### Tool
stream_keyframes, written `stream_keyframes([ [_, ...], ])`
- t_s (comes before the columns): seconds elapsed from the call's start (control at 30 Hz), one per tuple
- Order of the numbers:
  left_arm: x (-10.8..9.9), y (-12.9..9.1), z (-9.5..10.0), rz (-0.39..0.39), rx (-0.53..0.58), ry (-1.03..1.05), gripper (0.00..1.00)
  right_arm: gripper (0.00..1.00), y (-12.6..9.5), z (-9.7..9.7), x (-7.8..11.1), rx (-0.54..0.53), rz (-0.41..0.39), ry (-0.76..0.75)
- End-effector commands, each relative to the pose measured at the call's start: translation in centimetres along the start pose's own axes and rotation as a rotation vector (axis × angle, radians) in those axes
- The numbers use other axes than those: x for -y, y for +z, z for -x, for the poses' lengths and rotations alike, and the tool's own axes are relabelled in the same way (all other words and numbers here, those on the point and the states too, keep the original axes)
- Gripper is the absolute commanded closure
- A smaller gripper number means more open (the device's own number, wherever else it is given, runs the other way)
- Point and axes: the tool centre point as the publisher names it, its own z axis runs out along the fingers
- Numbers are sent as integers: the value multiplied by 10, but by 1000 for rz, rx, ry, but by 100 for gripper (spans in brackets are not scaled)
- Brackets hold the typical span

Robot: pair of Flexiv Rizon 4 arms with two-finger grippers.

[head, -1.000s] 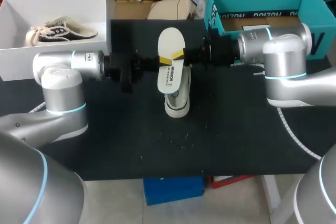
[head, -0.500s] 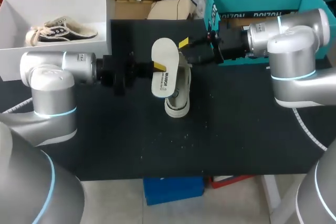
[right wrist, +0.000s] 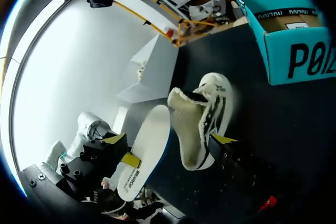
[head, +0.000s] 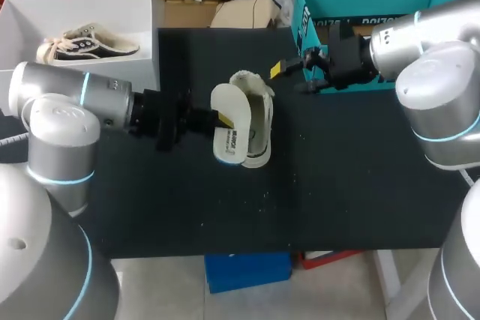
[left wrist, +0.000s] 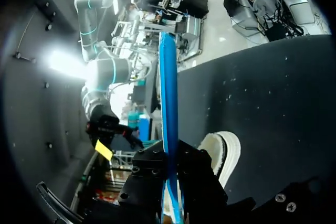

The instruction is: Take the shoe out of the shoebox, open the shoe tongue, remove and reinsert the insole, then place the shoe into the shoebox

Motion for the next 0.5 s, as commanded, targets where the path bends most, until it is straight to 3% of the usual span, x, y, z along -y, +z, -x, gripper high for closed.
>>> stream_keyframes([
  [0.03, 2, -3, 3, 5, -80, -1, 100, 0, -4, -4, 5, 99, 9, 2],
  [0.37, 2, -3, 3, 5, -80, -1, 100, 0, -4, -4, 5, 99, 9, 2],
  [0.5, 2, -3, 3, 5, -80, -1, 100, 0, -9, -2, 12, 167, -7, -140],
])
